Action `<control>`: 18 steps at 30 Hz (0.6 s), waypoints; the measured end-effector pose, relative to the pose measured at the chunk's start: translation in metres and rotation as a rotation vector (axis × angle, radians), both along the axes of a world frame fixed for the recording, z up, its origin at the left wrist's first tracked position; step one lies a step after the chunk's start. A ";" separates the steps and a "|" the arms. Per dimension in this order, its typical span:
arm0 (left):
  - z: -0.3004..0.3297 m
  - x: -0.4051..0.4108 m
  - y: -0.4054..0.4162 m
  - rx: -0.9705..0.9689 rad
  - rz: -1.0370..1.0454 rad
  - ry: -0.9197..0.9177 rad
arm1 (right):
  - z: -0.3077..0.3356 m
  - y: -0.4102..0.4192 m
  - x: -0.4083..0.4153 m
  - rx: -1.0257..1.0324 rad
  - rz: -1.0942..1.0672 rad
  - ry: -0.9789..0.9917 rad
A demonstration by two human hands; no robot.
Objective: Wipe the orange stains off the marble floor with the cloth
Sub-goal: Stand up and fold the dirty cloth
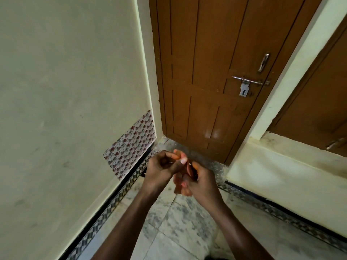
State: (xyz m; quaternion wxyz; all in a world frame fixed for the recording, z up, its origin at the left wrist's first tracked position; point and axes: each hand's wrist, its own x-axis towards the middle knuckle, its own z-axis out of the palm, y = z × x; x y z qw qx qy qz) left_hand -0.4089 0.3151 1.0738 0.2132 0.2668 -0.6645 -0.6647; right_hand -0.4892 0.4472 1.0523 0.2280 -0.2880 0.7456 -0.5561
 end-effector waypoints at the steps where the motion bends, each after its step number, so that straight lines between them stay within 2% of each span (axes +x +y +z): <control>1: -0.003 0.002 -0.002 -0.011 -0.009 0.006 | -0.002 -0.001 0.003 0.017 0.001 0.024; 6: -0.013 0.010 -0.013 0.006 -0.052 0.008 | -0.014 -0.004 0.003 0.073 -0.006 0.004; 10: -0.016 0.011 -0.022 -0.015 -0.119 -0.031 | -0.016 -0.006 -0.002 0.017 -0.038 -0.111; 14: -0.015 0.012 -0.024 -0.017 -0.222 -0.056 | -0.014 -0.008 -0.006 -0.004 -0.056 -0.143; 18: -0.026 0.011 -0.027 -0.141 -0.298 -0.091 | -0.007 -0.006 -0.007 -0.036 -0.064 -0.179</control>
